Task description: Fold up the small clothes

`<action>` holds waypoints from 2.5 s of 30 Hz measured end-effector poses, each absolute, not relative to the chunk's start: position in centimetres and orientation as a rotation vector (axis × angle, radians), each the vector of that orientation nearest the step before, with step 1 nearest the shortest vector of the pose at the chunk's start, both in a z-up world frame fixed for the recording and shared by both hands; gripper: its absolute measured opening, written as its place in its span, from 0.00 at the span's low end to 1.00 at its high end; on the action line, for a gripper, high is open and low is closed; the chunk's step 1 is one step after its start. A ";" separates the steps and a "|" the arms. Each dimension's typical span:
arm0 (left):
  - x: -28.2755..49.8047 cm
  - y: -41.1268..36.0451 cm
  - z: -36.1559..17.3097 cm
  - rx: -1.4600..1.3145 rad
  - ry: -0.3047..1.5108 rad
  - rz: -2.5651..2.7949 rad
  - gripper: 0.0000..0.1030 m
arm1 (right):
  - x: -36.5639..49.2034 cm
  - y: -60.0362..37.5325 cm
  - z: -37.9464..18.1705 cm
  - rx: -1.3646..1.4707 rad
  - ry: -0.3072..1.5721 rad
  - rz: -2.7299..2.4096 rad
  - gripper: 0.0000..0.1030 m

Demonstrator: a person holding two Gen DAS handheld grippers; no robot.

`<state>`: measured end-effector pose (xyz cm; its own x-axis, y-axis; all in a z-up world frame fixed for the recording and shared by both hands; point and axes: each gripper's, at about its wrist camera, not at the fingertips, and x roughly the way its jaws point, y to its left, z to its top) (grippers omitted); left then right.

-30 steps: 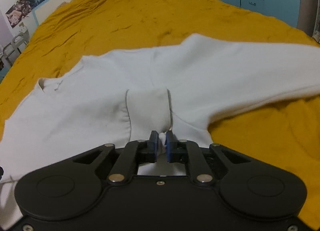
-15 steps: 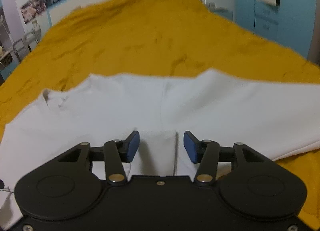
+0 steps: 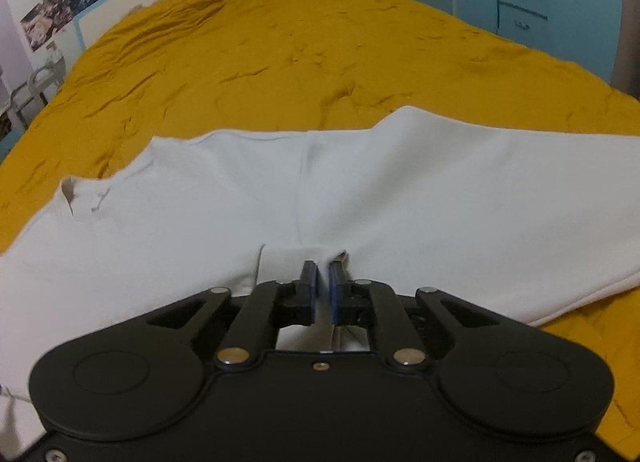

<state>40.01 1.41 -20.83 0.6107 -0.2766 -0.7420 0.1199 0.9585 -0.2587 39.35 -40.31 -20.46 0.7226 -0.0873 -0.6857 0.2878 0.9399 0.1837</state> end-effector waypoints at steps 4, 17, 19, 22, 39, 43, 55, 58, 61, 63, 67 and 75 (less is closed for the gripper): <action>39.6 1.2 -19.6 -0.193 0.877 -0.240 0.83 | 37.4 -41.7 -18.0 0.333 0.674 -0.206 0.27; 37.5 -0.8 -16.5 -0.197 0.794 -0.276 0.88 | 23.0 -63.2 -13.8 0.513 0.549 -0.622 0.40; 37.6 -1.4 -16.7 -0.192 0.794 -0.274 0.89 | 22.3 -65.5 -14.5 0.554 0.550 -0.670 0.40; 37.9 -2.4 -17.0 -0.192 0.807 -0.271 0.89 | 21.8 -68.1 -16.3 0.637 0.552 -0.713 0.40; 39.7 -4.8 -19.9 -0.140 0.877 -0.230 0.89 | 24.9 -73.0 -20.6 0.724 0.490 -0.795 0.25; 39.9 -4.9 -19.8 -0.143 0.872 -0.237 0.89 | 24.2 -72.8 -20.0 0.711 0.460 -0.789 0.12; 38.8 -2.0 -17.1 -0.148 0.824 -0.240 0.89 | 25.8 -64.8 -10.2 0.542 0.361 -0.590 0.08; 38.4 -0.4 -16.5 -0.158 0.813 -0.236 0.89 | 27.3 -59.8 -6.9 0.499 0.330 -0.475 0.08; 37.5 0.9 -16.2 -0.181 0.806 -0.238 0.89 | 29.0 -53.5 -4.3 0.457 0.307 -0.342 0.08; 37.1 1.9 -16.1 -0.191 0.798 -0.242 0.89 | 30.3 -49.0 -3.1 0.440 0.298 -0.238 0.08; 36.3 4.5 -16.0 -0.224 0.786 -0.243 0.89 | 32.6 -38.8 -2.0 0.404 0.295 -0.027 0.08; 35.1 8.6 -16.7 -0.283 0.771 -0.210 0.89 | 37.5 -21.0 -8.6 0.372 0.494 0.314 0.11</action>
<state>35.13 8.60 -16.71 0.6994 -0.2886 -0.6539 0.0833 0.9415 -0.3265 37.51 -21.03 -8.55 0.8353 0.3776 -0.3996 -0.2010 0.8863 0.4173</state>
